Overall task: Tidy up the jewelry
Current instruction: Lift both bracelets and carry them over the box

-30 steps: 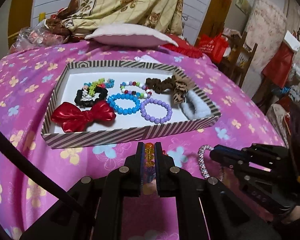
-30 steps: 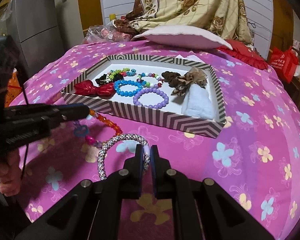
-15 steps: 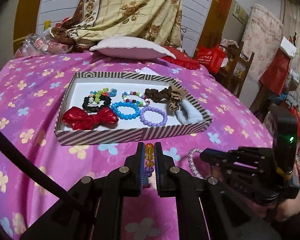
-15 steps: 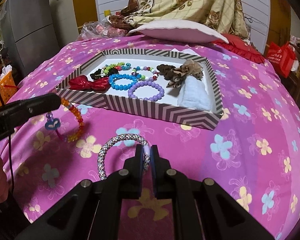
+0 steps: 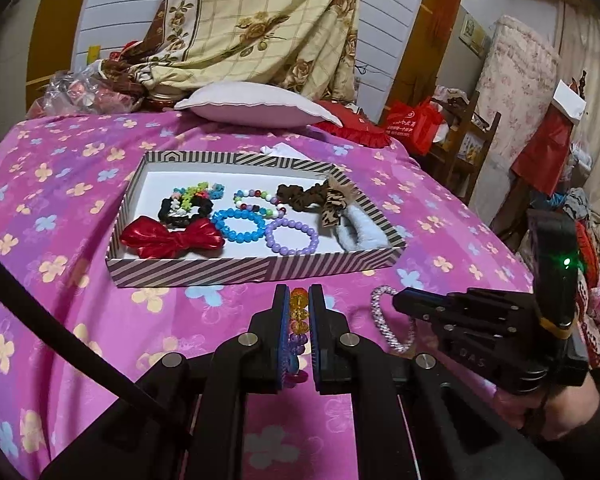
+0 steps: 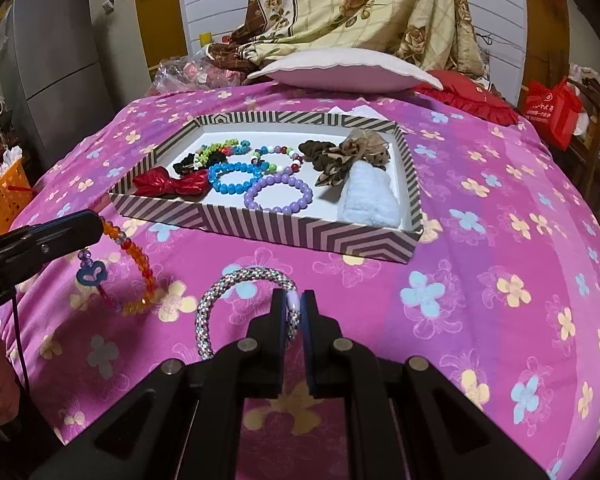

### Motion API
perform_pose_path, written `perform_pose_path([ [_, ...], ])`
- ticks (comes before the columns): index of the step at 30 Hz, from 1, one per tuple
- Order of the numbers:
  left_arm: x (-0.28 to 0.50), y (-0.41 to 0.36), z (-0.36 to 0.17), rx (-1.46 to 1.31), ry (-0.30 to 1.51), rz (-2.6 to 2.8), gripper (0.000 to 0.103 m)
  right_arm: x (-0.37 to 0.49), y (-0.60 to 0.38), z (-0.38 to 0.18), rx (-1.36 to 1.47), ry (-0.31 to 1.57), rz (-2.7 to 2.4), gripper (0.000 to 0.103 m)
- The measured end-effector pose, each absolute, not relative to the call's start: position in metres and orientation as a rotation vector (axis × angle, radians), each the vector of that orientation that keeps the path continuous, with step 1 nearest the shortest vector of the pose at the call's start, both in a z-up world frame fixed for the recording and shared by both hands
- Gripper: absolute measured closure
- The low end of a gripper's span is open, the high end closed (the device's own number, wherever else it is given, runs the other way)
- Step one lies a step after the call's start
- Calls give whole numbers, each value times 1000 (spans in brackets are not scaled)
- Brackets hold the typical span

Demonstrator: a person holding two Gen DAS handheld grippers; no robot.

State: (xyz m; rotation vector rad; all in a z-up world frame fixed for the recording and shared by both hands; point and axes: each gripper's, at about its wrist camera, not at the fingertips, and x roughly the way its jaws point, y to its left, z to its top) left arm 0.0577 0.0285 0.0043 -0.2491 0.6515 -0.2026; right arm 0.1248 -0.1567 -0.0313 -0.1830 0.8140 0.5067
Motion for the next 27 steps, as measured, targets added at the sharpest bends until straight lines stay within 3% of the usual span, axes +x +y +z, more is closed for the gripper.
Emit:
perform_pose_path([
  [8,70,34,32,-283,611,-187,96,127,-158,-12,-103,754,544,96],
  [16,129,47,67,-286,555,-153,96,173,-135,15,-55,730,533,96],
  [27,246,89,39,-306,663,-74,96,299,-85,-4,11,854,504,96],
])
